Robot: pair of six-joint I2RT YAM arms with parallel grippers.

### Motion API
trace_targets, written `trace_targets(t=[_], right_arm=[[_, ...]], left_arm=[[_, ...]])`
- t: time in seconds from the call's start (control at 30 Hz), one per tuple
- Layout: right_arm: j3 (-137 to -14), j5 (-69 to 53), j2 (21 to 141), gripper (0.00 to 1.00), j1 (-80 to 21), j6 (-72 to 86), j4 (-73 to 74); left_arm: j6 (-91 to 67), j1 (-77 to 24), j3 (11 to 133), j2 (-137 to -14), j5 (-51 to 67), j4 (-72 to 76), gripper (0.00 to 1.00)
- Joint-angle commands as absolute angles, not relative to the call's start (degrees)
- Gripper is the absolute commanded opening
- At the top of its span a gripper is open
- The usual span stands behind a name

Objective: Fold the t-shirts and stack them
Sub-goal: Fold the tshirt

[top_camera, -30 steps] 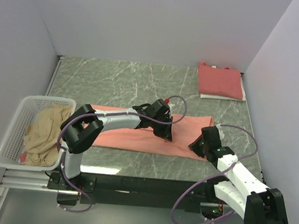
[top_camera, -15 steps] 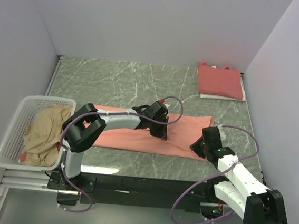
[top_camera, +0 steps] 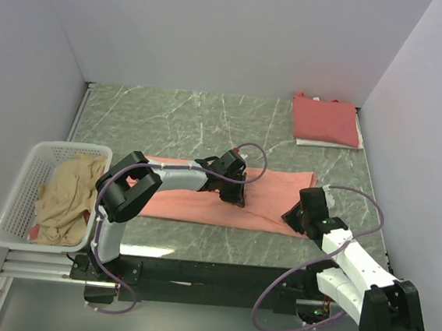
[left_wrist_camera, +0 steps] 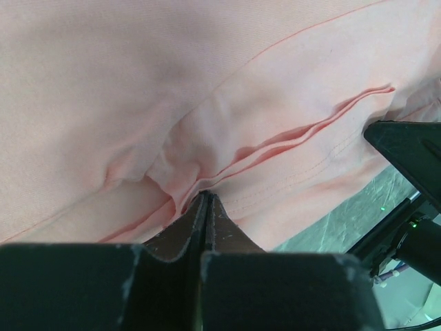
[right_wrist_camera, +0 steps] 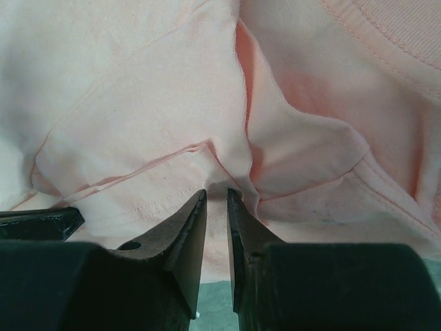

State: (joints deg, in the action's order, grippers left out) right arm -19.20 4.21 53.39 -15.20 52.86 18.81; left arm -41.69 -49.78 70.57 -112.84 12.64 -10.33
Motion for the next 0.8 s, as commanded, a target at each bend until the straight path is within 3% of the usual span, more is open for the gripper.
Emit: trace_targets(t=[0.0, 0.1, 0.17, 0.2, 0.37, 0.47, 0.77], right_arm=[[-20.5, 7.1, 52.1, 0.26, -14.6, 52.1, 21.7], [-23.3, 7.7, 51.1, 0.27, -14.5, 51.0, 24.7], [-26.4, 8.3, 50.4, 0.34, -14.5, 49.2, 26.4], [-27.6, 8.7, 50.0, 0.43, -14.6, 48.3, 27.9], [-35.1, 11.2, 53.1, 0.56, -17.4, 46.8, 32.1], [-37.6, 12.6, 56.9, 0.61, -20.1, 48.8, 32.5], [-40.3, 12.3, 68.0, 0.61, -23.2, 53.7, 24.7]], left_arm=[[-41.2, -49.9, 69.6, -111.9, 9.9, -12.2, 0.05], [-40.3, -49.8, 72.3, -107.9, 8.7, -15.5, 0.1], [-39.9, -49.7, 73.7, -104.5, 6.5, -18.2, 0.16], [-39.7, -49.3, 74.0, -103.5, 5.5, -19.0, 0.22], [-43.3, -47.1, 69.0, -94.8, -4.3, -22.7, 0.3], [-46.2, -44.8, 62.4, -89.8, -7.6, -22.8, 0.27], [-49.1, -41.6, 50.1, -86.2, -19.6, -23.1, 0.17]])
